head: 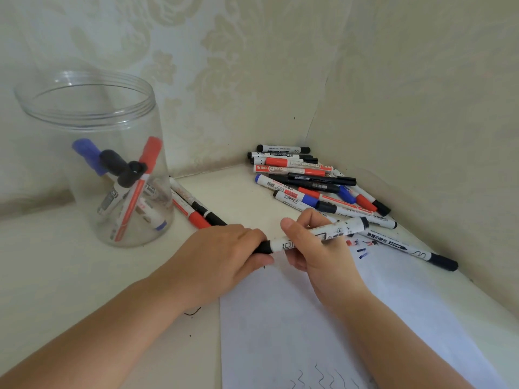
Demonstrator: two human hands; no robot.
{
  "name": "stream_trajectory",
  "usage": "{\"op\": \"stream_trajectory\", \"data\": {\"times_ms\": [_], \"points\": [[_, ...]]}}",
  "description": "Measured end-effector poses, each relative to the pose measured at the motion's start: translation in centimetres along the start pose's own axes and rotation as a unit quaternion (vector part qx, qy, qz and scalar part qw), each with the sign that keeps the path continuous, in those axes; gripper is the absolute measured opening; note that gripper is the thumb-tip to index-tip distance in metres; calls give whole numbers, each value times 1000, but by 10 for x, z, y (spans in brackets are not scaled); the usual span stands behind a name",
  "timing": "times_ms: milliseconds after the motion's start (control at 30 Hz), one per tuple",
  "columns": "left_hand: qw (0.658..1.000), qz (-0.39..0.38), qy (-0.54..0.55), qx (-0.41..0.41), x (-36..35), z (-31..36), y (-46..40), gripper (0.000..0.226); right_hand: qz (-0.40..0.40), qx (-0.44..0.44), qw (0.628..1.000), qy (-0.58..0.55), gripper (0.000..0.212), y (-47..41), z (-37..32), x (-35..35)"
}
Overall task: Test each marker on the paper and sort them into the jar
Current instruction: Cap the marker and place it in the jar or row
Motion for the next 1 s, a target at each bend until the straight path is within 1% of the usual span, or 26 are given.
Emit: {"op": "stream_trajectory", "data": {"times_ms": [100, 200, 300, 333, 367, 433, 467, 500, 533, 567, 633, 733, 767, 833, 900, 933, 1000], "points": [[1000, 8, 20, 1, -2, 3, 1, 50, -2, 3, 999, -49, 31, 0, 1, -3], [999, -6, 42, 12, -7, 3, 1, 57, -9, 4, 998, -60, 30, 1, 0, -6], [999, -21, 34, 30, -12, -2, 2, 62, -1, 4, 998, -56, 33, 1, -1, -7], [998, -24, 36, 34, -12, -2, 1, 60, 3, 2, 999, -52, 37, 0, -1, -8], [998, -16, 47, 32, -10, 0, 0, 53, 5, 1, 999, -43, 38, -1, -2, -9], [998, 25, 49, 26, 0, 5, -4, 31, 1, 12, 1000, 7, 29, -4, -10, -11], [997, 51, 36, 44, 8, 3, -4, 30, 5, 13, 999, 45, 29, -4, -13, -10], [994, 73, 21, 76, 16, -3, -3, 36, 20, 5, 995, 93, 34, -4, -13, -4], [990, 89, 4, 110, 23, -13, -1, 41, 40, -5, 988, 151, 34, -3, -12, 5], [985, 103, -18, 138, 28, -22, 2, 42, 60, -11, 975, 215, 26, -1, -12, 13], [975, 121, -61, 174, 34, -39, 9, 36, 82, -20, 936, 341, 8, 0, -11, 27], [964, 130, -95, 211, 33, -57, 9, 12, 122, -20, 868, 482, 6, 0, -16, 48], [964, 117, -97, 220, 28, -60, 7, 12, 139, -16, 846, 515, 9, 0, -20, 54], [963, 91, -111, 227, 18, -64, 1, 22, 166, -29, 803, 572, 22, 1, -21, 66], [962, 81, -120, 231, 11, -66, -4, 36, 169, -67, 760, 623, 31, 0, -15, 72], [964, 83, -116, 226, 9, -66, -6, 42, 165, -79, 746, 640, 33, -1, -13, 72], [970, 76, -92, 211, 3, -65, -10, 48, 161, -80, 731, 659, 34, -4, -10, 70]]}}
Point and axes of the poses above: each hand's wrist, its own y-axis away from the middle knuckle, its own x-axis out of the back of the hand, z = x × y, the point moved 9 cm from there along -y, towards the middle knuckle, and after that the axes turned 10 degrees about -z, right-handed, at the moved point
